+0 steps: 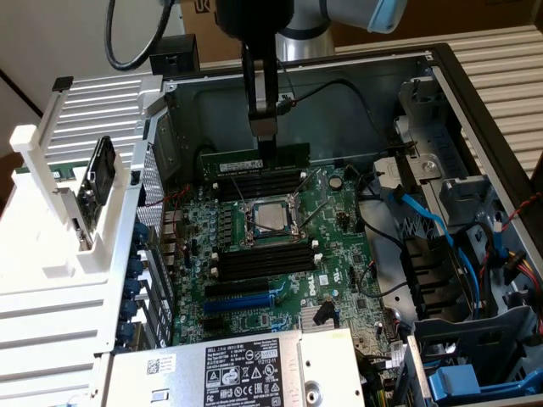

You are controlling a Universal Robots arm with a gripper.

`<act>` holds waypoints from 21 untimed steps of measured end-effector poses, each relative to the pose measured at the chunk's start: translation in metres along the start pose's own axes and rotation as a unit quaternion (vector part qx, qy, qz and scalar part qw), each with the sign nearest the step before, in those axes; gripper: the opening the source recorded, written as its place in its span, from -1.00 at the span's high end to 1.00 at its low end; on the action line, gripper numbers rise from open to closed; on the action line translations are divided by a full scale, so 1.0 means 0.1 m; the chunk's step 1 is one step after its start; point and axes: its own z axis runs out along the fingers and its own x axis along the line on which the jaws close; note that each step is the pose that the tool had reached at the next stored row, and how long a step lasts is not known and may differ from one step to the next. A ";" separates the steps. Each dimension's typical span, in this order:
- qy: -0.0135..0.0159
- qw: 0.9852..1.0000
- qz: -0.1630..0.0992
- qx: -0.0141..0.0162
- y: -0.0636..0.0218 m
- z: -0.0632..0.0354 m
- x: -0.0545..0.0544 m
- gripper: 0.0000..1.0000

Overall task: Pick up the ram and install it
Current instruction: 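Insert the ram into the slot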

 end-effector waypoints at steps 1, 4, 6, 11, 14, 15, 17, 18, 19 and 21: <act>-0.002 1.000 0.000 0.000 -0.006 0.036 0.01 0.76; -0.004 1.000 0.000 0.000 -0.021 0.146 0.05 0.76; -0.005 1.000 0.000 0.000 -0.020 0.182 0.06 0.76; -0.005 1.000 0.000 -0.001 -0.019 0.256 0.06 0.76; -0.005 1.000 0.000 -0.001 -0.017 0.329 0.07 0.76; -0.005 1.000 0.000 -0.001 -0.018 0.346 0.07 0.76; -0.006 1.000 0.000 -0.002 -0.016 0.402 0.09 0.76; -0.006 1.000 0.000 -0.002 -0.016 0.420 0.10 0.76; -0.007 1.000 -0.001 -0.002 -0.016 0.438 0.11 0.76; -0.007 1.000 -0.002 -0.002 -0.016 0.473 0.13 0.76</act>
